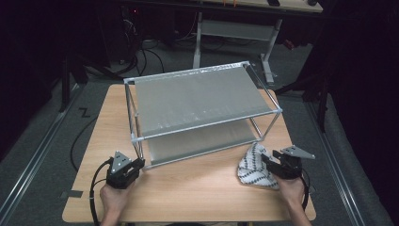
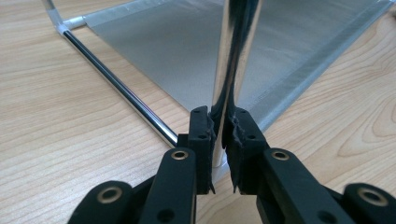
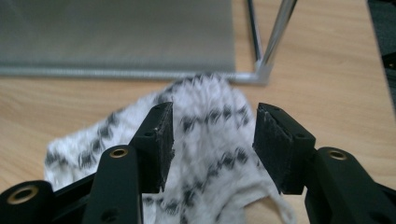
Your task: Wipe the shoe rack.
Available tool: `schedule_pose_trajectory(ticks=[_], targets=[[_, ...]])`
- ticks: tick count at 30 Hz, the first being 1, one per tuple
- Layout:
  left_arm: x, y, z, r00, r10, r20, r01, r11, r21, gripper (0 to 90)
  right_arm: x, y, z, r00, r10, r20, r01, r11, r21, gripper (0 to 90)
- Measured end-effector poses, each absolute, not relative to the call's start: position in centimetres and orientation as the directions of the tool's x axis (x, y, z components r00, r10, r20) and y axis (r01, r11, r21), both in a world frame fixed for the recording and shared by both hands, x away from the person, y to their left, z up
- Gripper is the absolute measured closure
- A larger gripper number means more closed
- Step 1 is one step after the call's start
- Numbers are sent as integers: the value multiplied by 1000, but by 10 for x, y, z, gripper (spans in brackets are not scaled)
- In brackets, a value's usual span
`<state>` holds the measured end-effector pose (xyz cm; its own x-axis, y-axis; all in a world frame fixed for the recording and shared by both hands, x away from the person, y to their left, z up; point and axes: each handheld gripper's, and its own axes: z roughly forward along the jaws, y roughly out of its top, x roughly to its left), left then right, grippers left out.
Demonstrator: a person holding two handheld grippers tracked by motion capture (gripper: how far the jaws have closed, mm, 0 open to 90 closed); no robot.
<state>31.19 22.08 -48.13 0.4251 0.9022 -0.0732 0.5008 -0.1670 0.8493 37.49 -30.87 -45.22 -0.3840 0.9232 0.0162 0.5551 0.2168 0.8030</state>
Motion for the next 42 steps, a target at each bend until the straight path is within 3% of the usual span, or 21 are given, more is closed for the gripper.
schedule_pose_trajectory(ticks=[8, 21, 30, 42], targets=[[313, 223, -481, 420, 903, -85, 507, -156, 848, 794, 404, -317, -429, -356, 934, -22, 529, 221, 819, 576], [315, 225, -480, 399, 915, -58, 510, -169, 843, 798, 459, -314, -401, -307, 952, -20, 543, 193, 817, 595], [317, 228, -480, 385, 921, -58, 516, -163, 841, 798, 466, -306, -394, -337, 941, -32, 504, 209, 838, 789], [326, 240, -479, 310, 950, -32, 525, -143, 839, 804, 464, -294, -394, -376, 926, -35, 493, 232, 839, 808]])
